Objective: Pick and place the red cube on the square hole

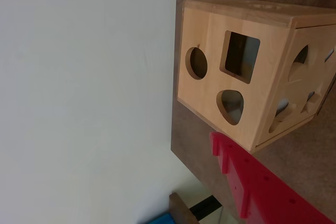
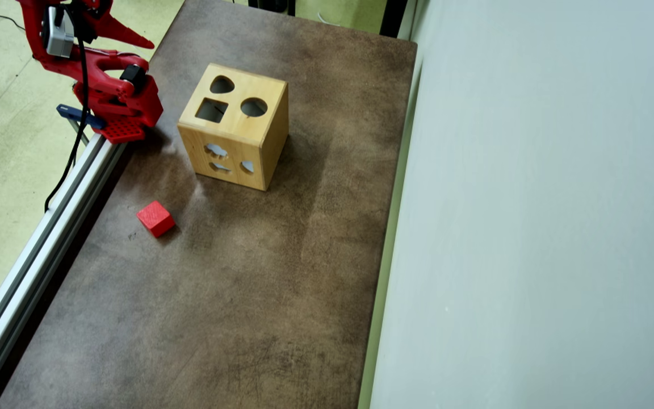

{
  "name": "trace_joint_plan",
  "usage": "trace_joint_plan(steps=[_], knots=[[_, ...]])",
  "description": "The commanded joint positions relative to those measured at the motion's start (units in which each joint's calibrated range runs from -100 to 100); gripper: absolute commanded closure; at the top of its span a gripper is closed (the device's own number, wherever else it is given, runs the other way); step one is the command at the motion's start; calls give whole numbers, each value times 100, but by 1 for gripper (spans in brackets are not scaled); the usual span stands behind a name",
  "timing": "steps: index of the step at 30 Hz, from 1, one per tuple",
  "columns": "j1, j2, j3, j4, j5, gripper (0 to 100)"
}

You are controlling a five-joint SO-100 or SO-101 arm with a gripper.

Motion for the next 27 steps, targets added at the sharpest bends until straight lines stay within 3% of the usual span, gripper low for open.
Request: trace_joint_plan(steps=[1, 27], knots=[[-30, -1550, 301, 1, -142, 97], [133, -964, 175, 9, -88, 97]])
